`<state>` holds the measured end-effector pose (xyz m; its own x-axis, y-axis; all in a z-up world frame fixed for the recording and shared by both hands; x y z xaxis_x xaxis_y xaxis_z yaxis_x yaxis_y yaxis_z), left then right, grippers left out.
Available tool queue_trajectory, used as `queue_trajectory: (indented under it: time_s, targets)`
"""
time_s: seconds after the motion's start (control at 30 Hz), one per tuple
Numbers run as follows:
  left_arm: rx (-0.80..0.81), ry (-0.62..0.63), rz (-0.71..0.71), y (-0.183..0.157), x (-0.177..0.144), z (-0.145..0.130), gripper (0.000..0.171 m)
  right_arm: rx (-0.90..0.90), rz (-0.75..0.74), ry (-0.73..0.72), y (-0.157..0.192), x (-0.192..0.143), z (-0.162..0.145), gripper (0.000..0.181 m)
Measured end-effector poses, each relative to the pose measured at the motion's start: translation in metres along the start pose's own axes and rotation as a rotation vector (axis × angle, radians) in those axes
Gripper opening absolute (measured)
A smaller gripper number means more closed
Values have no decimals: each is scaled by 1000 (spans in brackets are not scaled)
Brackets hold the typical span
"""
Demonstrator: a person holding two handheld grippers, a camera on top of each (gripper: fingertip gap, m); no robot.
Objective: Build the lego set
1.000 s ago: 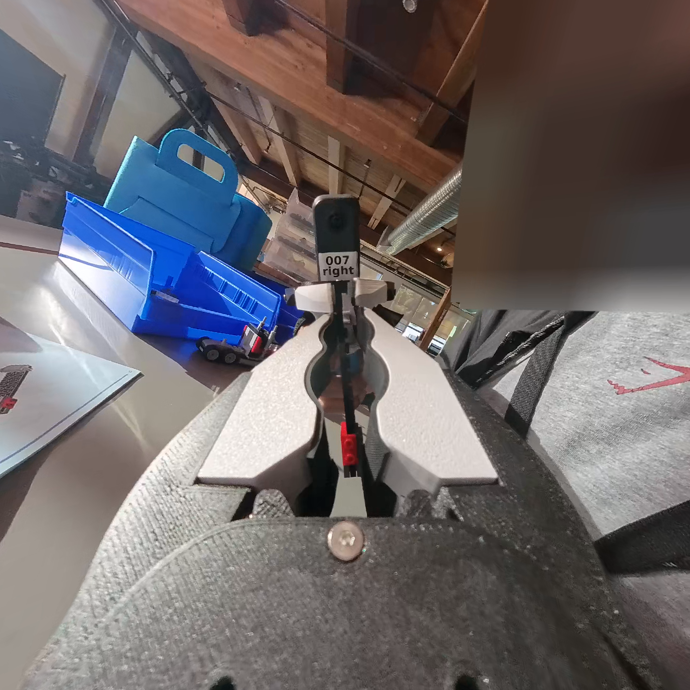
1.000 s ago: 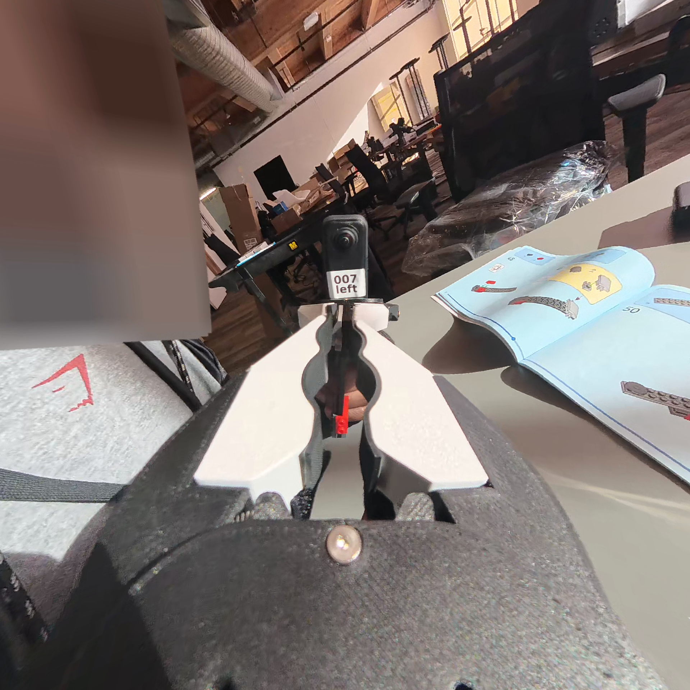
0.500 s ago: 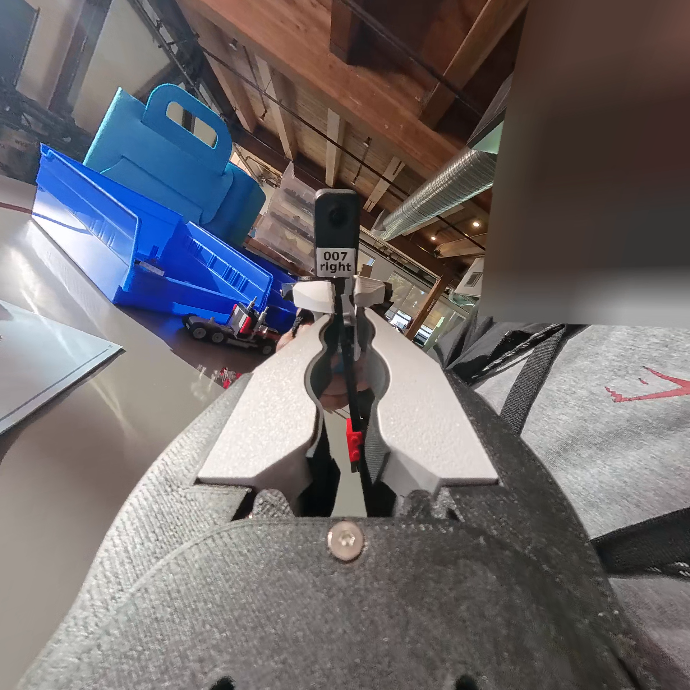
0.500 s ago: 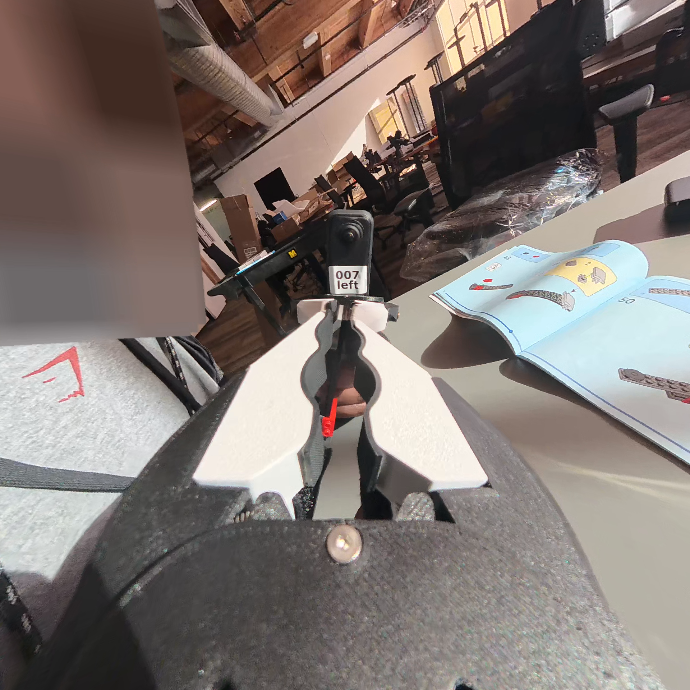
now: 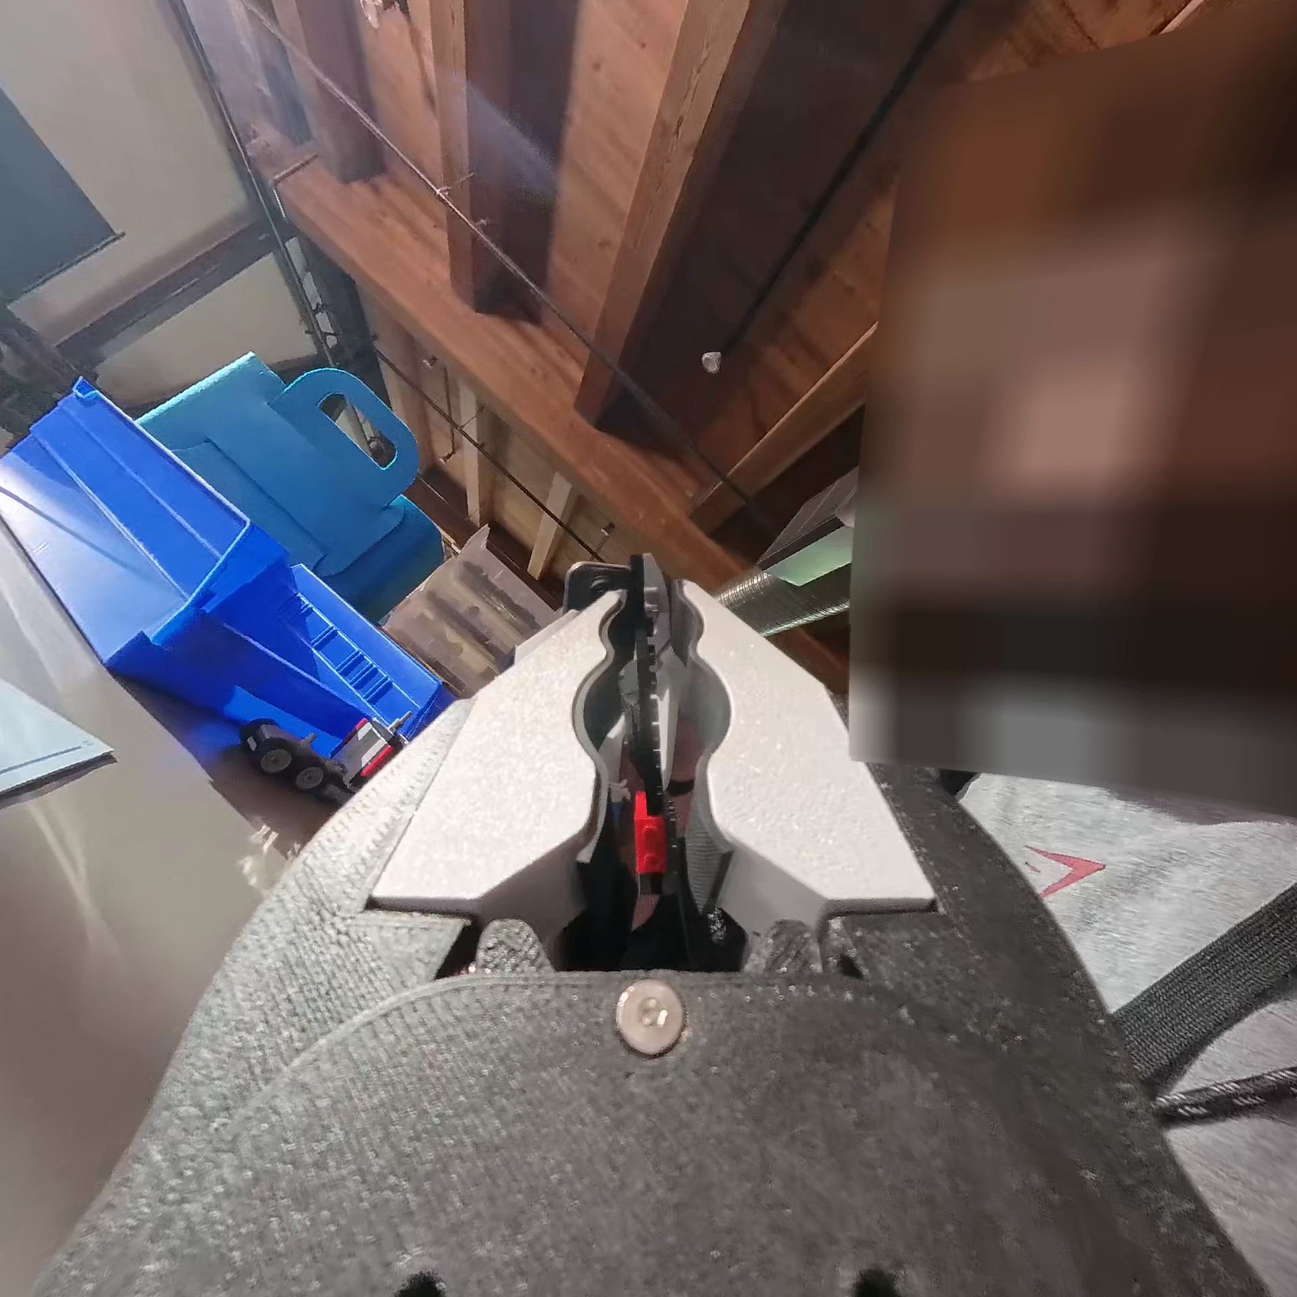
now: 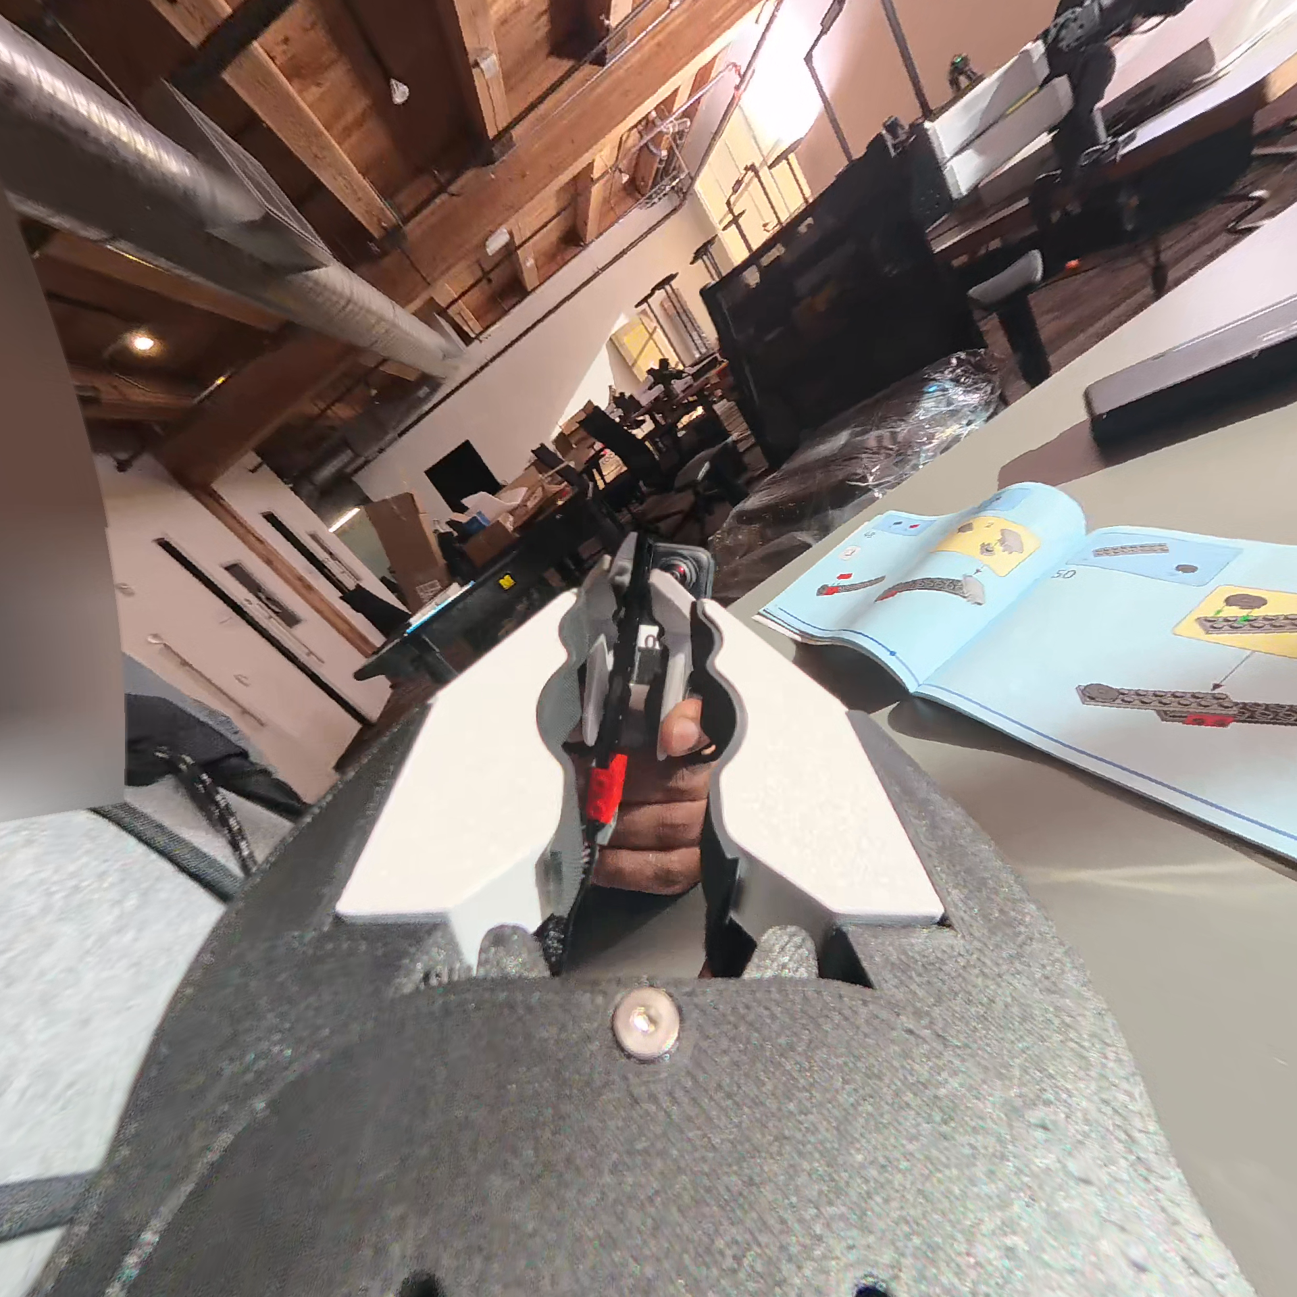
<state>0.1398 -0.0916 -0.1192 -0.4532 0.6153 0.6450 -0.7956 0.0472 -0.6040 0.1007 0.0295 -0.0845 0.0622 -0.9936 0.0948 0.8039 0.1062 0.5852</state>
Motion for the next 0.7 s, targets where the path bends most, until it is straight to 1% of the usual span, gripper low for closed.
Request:
queue_trajectory:
  time_s: [0.2, 0.4, 0.6, 0.7]
  targets:
    - [38, 19, 1, 5, 14, -10, 10, -41, -4, -21, 7, -6, 3, 26]
    - [93, 85, 25, 6, 22, -18, 11, -70, -36, -12, 3, -17, 6, 13]
    - [112, 122, 55, 7, 26, -22, 11, -85, -40, -9, 2, -24, 4, 10]
    - [112, 137, 74, 8, 27, -23, 11, -64, -42, -19, -1, -27, 3, 10]
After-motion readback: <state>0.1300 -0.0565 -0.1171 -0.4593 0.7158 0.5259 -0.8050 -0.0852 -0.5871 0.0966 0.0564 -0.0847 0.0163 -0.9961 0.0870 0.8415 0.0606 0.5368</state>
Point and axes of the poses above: each gripper's, where its closed fingertips meet, x out along the fingers, z out of its top, y = z × x across the jaws, the point moved 7 cm from there along -x, back along the fingers, and after that the axes turned 1 degree about x, right-handed, at the moved point
